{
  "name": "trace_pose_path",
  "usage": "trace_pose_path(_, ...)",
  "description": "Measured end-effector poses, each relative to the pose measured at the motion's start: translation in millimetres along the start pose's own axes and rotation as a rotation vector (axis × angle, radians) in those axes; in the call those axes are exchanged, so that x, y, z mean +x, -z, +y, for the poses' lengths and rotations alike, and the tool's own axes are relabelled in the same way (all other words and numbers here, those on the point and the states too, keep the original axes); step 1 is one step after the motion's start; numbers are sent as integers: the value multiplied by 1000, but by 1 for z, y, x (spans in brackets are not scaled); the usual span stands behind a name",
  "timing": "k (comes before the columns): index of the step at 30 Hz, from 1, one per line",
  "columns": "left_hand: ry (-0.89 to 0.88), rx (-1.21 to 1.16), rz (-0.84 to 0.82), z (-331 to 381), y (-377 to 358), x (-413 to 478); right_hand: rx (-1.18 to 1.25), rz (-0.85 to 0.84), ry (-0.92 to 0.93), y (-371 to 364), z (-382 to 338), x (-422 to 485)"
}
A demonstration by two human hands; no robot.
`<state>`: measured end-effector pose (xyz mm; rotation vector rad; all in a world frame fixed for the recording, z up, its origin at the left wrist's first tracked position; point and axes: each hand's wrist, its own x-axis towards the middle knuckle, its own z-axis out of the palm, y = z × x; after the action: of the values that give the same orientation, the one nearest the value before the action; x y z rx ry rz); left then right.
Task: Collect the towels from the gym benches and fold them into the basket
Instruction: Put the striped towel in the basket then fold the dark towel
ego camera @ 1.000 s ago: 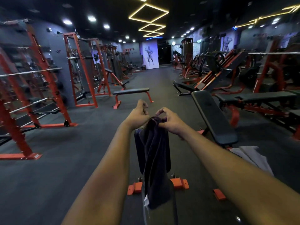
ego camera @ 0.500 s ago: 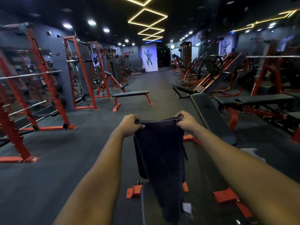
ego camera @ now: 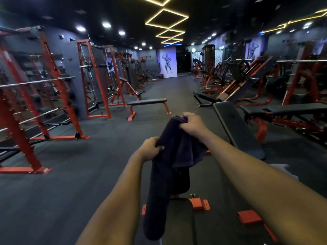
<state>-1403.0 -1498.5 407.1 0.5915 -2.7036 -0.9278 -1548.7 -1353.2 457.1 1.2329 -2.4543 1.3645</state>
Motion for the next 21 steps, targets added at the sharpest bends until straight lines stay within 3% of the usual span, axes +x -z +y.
trace_pose_path(3, 26, -21, 37, 0, 7, 5, -1, -158, 144, -3, 0, 5)
trace_pose_path(6, -14, -114, 160, 1, 2, 3, 114, -50, 286, -2, -11, 13)
trace_pose_path(9, 14, -131, 111, -6, -21, -6, 143, 55, 343, 8, -24, 27)
trace_pose_path(12, 84, -99, 58, -24, -44, -12, 136, 307, 310, 27, -29, 39)
trace_pose_path(15, 156, -42, 5, -41, -55, -15, 95, 614, 175, 57, -21, 46)
trace_pose_path(17, 206, 25, 16, -50, -54, -13, 26, 756, -24, 73, -5, 44)
trace_pose_path(21, 357, 92, 179, -72, -37, -3, -80, 778, -432, 81, 41, 16)
